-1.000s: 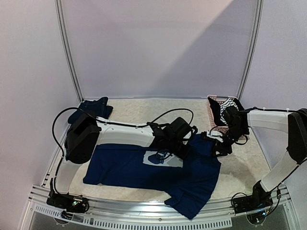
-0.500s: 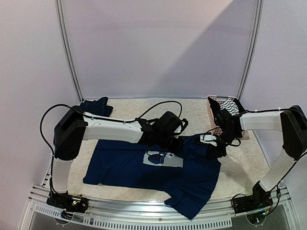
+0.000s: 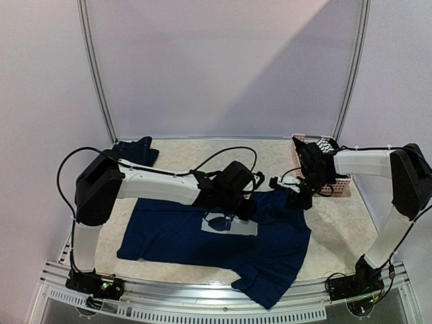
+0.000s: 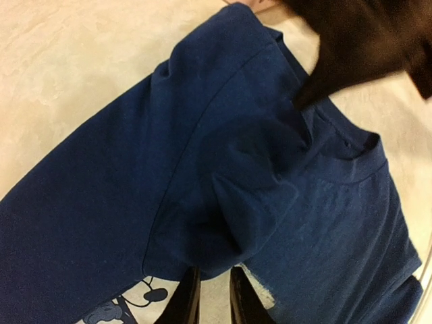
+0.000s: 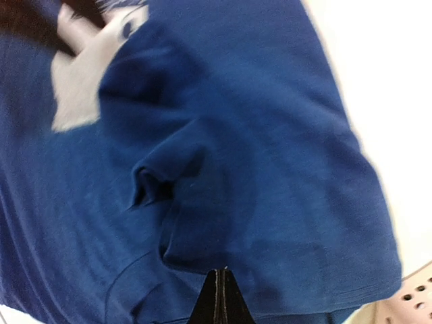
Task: Fold and stack the mixed laundry pile
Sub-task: Adjust the 1/3-folded T-shirt at the center of the board.
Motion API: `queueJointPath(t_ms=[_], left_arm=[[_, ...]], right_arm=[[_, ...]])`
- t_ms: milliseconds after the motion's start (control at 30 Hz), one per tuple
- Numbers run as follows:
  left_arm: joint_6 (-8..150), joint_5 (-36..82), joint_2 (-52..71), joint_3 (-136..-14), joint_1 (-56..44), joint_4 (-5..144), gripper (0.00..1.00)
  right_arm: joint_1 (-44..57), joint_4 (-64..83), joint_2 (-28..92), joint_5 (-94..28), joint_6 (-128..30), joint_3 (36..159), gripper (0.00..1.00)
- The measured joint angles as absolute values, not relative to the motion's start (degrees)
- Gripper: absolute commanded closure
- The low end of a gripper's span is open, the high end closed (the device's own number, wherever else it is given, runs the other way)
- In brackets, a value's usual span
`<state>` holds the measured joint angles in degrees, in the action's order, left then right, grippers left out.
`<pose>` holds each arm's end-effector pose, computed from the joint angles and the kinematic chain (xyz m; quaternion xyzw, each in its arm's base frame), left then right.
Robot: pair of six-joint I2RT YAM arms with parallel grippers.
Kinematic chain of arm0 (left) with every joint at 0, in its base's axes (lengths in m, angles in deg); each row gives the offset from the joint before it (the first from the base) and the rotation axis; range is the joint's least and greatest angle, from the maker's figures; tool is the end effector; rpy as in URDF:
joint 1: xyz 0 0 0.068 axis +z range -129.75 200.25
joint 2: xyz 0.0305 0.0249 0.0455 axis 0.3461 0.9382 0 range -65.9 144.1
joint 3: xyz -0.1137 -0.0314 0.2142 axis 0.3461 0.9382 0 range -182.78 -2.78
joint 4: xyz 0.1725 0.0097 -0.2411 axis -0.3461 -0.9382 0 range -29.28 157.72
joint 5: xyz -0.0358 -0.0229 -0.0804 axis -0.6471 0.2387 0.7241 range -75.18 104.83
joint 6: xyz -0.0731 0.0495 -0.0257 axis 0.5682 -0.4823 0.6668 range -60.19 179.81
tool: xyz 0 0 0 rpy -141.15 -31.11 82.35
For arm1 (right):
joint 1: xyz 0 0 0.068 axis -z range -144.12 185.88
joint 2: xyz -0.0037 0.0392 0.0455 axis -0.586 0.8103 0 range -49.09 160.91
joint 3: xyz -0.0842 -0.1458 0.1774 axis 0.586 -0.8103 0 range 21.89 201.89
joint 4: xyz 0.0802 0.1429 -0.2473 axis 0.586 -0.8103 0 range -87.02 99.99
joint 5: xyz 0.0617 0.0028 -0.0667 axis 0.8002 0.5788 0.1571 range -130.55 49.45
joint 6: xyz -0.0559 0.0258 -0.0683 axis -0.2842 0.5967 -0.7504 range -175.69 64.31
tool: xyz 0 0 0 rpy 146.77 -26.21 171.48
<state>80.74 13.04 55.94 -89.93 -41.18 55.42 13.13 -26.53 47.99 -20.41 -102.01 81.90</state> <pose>0.2495 -0.4526 0.0871 0.3166 0.8747 -0.2305 0.2854 0.3147 0.1628 0.0788 -0.5730 0.7886 0.1407 0.1730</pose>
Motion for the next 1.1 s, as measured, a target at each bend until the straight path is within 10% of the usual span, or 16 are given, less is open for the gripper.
queueJointPath(t_ms=[233, 1100], left_arm=[[76.4, 13.3, 56.1, -90.2, -42.6, 56.6, 0.62], [69.7, 6.5, 75.3, -117.7, -47.7, 38.6, 0.66]], right_arm=[[16.2, -26.9, 52.3, -19.8, -97.8, 87.6, 1.0], [16.5, -28.1, 55.6, -18.9, -92.9, 89.8, 1.0]])
